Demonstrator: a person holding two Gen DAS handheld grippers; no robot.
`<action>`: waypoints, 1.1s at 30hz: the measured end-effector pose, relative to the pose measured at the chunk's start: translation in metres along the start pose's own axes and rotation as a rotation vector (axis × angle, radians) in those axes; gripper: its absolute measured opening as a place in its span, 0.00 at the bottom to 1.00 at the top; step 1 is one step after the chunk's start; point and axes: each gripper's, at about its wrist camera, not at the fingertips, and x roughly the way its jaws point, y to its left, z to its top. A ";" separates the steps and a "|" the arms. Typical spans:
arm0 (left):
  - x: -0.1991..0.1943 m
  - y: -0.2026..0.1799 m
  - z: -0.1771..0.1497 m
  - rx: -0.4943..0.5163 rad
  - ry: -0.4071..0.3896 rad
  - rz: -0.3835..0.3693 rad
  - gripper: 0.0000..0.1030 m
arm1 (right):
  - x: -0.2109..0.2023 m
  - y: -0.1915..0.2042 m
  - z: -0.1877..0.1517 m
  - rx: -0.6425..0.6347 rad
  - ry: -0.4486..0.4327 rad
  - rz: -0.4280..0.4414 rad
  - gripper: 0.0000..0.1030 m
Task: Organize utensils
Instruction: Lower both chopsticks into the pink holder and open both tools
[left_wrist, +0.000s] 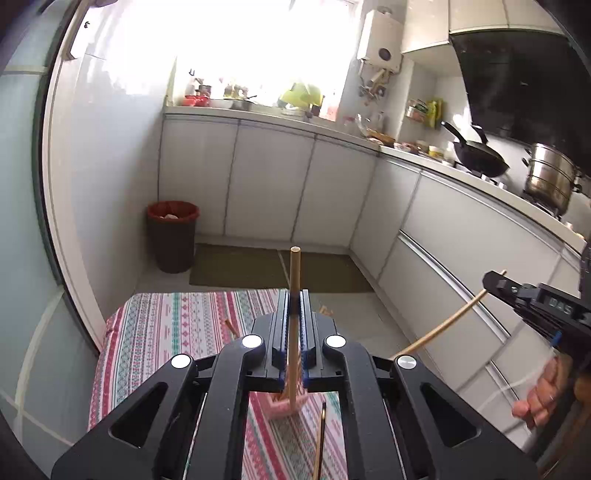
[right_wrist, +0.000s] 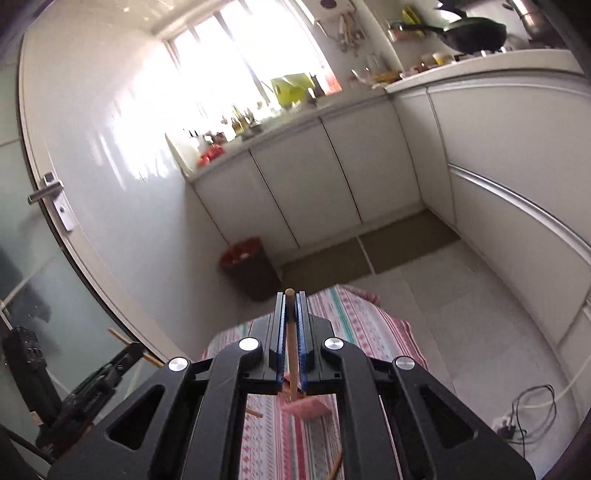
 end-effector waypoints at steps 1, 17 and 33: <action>0.007 -0.002 0.002 -0.004 0.000 0.004 0.04 | 0.005 0.001 0.002 0.006 0.004 0.015 0.05; 0.074 0.035 -0.010 -0.111 0.141 0.072 0.30 | 0.069 0.006 -0.003 -0.015 0.083 0.001 0.05; 0.047 0.065 0.003 -0.166 0.094 0.119 0.49 | 0.133 0.033 -0.032 -0.124 0.152 -0.053 0.09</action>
